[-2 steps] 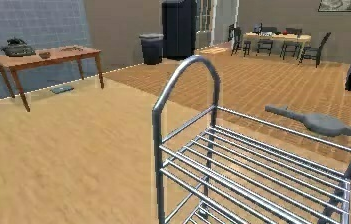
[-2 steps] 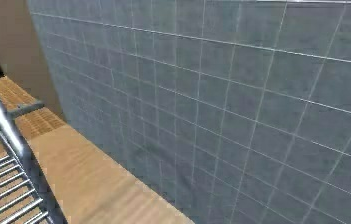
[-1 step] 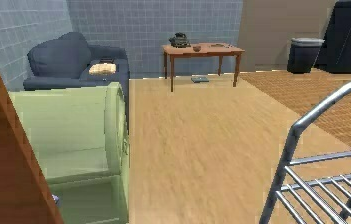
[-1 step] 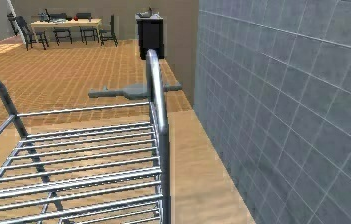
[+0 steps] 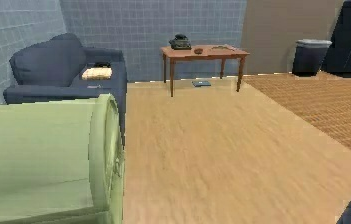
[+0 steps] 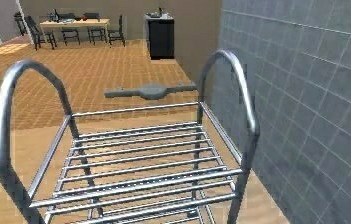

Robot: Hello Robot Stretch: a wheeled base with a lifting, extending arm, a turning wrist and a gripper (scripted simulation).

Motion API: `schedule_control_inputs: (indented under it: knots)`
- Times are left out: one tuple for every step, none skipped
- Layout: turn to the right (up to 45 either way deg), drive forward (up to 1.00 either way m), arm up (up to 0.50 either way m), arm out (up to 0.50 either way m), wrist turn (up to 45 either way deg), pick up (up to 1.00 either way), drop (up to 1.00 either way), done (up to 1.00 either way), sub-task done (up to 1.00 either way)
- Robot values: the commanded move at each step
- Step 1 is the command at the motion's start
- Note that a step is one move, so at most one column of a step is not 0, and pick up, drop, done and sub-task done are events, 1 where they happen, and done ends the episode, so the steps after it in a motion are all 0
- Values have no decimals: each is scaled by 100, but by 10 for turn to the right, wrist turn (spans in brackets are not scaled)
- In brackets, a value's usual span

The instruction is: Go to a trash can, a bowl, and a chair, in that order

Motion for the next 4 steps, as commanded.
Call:
schedule_control_inputs:
  knots:
    - [0,100,0,0,0,0,0,0,0]
    - [30,0,0,0,0,0,0,0,0]
    - [0,100,0,0,0,0,0,0,0]
    - [0,60,0,0,0,0,0,0,0]
